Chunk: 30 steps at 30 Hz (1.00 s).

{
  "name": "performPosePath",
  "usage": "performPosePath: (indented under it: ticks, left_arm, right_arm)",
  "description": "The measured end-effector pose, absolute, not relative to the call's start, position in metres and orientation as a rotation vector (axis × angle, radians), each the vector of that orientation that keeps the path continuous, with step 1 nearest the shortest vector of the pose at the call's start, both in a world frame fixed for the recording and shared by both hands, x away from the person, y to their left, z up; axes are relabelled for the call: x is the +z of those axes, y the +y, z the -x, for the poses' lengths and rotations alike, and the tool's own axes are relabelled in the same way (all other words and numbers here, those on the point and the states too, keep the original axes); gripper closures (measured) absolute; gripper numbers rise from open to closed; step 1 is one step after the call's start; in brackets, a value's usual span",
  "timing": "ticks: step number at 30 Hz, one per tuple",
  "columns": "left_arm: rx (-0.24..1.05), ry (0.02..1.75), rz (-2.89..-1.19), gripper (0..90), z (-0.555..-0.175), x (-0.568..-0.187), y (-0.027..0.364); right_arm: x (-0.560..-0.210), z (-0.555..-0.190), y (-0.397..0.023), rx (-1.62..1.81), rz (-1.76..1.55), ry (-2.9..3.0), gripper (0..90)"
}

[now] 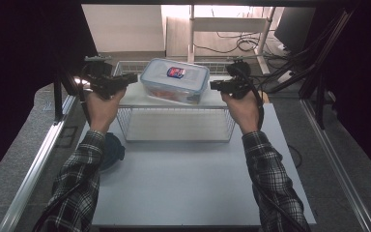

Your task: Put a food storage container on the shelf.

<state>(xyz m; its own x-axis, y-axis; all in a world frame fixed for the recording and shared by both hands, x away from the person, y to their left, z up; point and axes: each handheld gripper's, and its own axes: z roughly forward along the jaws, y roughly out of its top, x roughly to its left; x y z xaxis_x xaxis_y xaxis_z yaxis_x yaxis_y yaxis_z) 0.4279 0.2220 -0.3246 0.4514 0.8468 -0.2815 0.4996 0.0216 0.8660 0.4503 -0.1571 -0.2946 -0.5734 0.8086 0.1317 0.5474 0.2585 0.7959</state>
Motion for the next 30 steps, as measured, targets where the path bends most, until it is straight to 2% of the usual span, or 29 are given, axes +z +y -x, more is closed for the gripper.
performPosePath:
  ticks: [2, 6, 14, 19, 24, 26, 28, 30]
  left_arm:
    - [0.427, 1.260, -1.649, 81.2, -0.436, -0.330, 0.217]
    - [0.453, 1.286, -1.698, 80.2, -0.444, -0.336, 0.209]
    - [0.311, 1.245, -1.696, 82.2, -0.450, -0.348, 0.205]
    - [0.291, 1.221, -1.717, 84.0, -0.443, -0.347, 0.204]
    - [0.250, 1.186, -1.725, 82.1, -0.433, -0.348, 0.205]
    - [0.270, 1.182, -1.721, 81.1, -0.431, -0.347, 0.207]
    - [0.358, 1.246, -1.714, 82.4, -0.435, -0.342, 0.208]
    - [0.371, 1.263, -1.705, 83.0, -0.438, -0.341, 0.208]
  right_arm:
    - [-0.302, -0.448, -0.154, 1.195, -1.239, 2.278, 85.0]
    - [-0.310, -0.441, -0.149, 1.191, -1.215, 2.326, 85.2]
    - [-0.314, -0.449, -0.140, 1.123, -1.201, 2.285, 85.1]
    - [-0.315, -0.458, -0.145, 1.148, -1.215, 2.280, 85.1]
    - [-0.314, -0.468, -0.147, 1.129, -1.225, 2.271, 84.8]
    - [-0.314, -0.471, -0.147, 1.134, -1.240, 2.271, 83.4]
    - [-0.314, -0.472, -0.145, 1.113, -1.244, 2.260, 83.5]
    - [-0.314, -0.473, -0.143, 1.097, -1.241, 2.258, 83.9]
